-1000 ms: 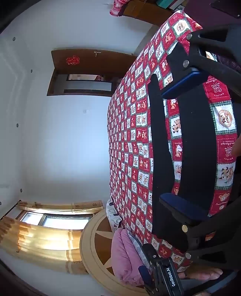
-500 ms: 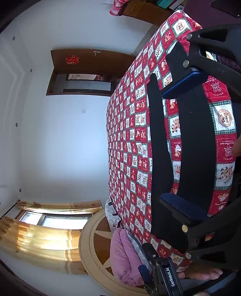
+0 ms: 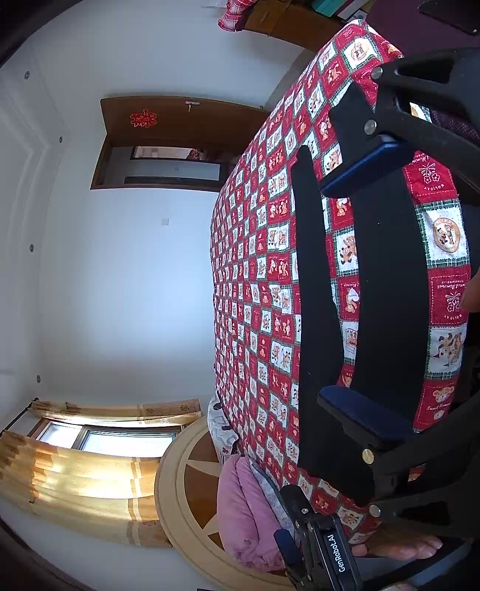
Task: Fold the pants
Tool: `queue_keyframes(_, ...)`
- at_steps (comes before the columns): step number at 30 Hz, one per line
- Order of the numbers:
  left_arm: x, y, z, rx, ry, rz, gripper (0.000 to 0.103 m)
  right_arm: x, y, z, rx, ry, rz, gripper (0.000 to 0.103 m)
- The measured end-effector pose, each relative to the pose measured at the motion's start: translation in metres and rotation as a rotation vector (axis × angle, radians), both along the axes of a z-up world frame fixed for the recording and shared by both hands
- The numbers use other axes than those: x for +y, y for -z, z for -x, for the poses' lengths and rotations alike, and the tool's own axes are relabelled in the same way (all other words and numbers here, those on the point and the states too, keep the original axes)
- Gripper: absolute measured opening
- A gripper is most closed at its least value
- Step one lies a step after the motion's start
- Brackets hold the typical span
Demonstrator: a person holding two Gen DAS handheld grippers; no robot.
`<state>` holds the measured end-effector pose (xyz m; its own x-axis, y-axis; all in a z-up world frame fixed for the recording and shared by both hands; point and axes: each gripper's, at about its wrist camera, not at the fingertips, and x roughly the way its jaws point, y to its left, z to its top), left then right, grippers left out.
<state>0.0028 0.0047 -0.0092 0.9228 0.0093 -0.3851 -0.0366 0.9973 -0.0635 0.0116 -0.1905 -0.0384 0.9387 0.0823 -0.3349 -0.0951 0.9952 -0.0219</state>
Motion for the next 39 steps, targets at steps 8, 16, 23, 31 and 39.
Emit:
queue_keyframes(8, -0.0007, 0.0020, -0.0003, 0.000, 0.001, -0.002, 0.103, -0.0006, 0.0009, -0.0018, 0.004, 0.000, -0.001, 0.102)
queue_keyframes(16, -0.0005, 0.0016, -0.0006, 0.000, 0.000, -0.001, 0.103, -0.0001, 0.0013, -0.0028, 0.009, -0.002, 0.003, 0.102)
queue_keyframes(23, -0.0002, 0.0017, -0.0008, 0.001, 0.001, -0.001, 0.103, 0.0005, 0.0014, -0.0033, 0.009, -0.002, 0.004, 0.102)
queue_keyframes(31, 0.0013, 0.0041, -0.0003, 0.005, 0.001, 0.001, 0.103, 0.0014, 0.0019, -0.0035, 0.011, -0.002, 0.005, 0.102)
queue_keyframes(39, 0.0030, 0.0057, 0.0002, 0.008, 0.001, 0.000, 0.103, 0.0012, 0.0036, -0.0032, 0.014, -0.001, 0.006, 0.102)
